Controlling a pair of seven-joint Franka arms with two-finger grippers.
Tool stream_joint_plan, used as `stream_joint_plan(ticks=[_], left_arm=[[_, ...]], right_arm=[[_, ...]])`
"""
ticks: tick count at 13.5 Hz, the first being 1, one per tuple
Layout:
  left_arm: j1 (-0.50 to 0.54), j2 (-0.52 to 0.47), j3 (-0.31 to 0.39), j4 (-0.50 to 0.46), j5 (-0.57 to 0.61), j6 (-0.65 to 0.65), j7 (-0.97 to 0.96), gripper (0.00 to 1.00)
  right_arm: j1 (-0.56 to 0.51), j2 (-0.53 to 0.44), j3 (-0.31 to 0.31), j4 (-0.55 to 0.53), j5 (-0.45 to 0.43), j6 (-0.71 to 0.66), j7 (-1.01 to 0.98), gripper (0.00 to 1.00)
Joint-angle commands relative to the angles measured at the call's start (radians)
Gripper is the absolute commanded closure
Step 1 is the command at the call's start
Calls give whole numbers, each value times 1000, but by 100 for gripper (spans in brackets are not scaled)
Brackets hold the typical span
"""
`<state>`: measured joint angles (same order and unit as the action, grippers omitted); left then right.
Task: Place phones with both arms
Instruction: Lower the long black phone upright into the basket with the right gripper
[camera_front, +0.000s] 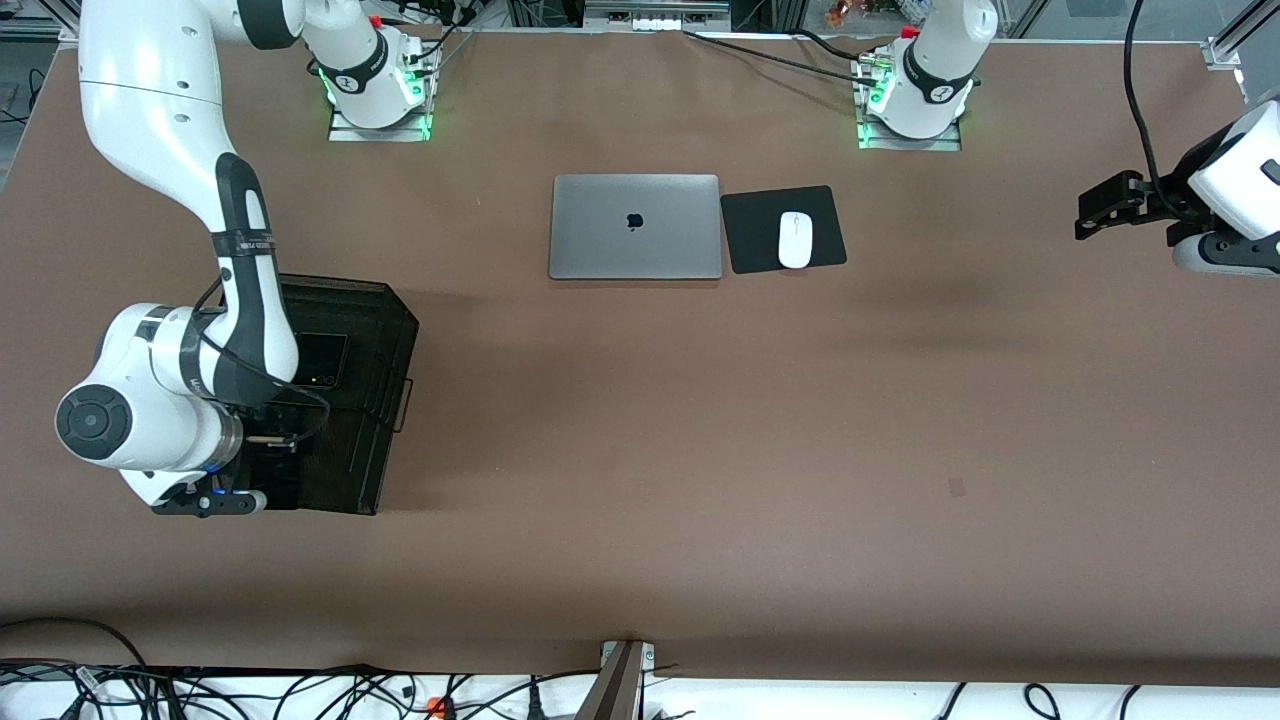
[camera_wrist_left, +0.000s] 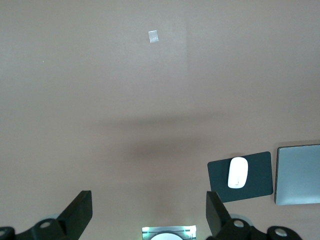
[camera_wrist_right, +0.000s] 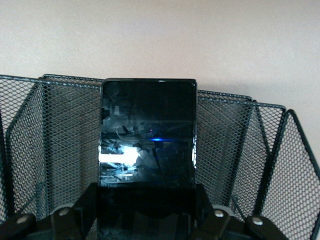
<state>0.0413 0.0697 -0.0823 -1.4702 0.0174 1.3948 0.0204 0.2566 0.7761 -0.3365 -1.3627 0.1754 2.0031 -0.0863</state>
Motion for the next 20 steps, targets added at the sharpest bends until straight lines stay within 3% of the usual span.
stream_joint_plan(ticks=[1,2,3,4,10,13,17,20], left_arm=[[2,-16,1,-9,-10,-2,-8,0],[2,-15,1,-9,-10,-2,-7,0],[2,-16,1,-9,-10,-2,-7,0],[2,-16,1,-9,-10,-3,-7,0],[2,-16,1,-9,-10,-4,-7,0],[2,-16,1,-10,-10,-5,-7,0],[2,-16,1,-10,-10,-5,-7,0],[2,-18,0,-10,-10,-10,-7,0]], right_arm=[[-11,-23,10,-7,16,-23,-12,55],[-10,-21,10,-7,16,-21,-7,53],[-10,-21,10,-7,16,-20,-7,35],[-10,-21,10,-7,18,-18,-4,0],[-11,-24,10,5,15,-18,-15,0],[-14,-26,7,83,12,-62,-21,0],[-16,-34,-3,229,16,-298,-20,0],[-20,-139,-1,260,81,-486,-13,0]])
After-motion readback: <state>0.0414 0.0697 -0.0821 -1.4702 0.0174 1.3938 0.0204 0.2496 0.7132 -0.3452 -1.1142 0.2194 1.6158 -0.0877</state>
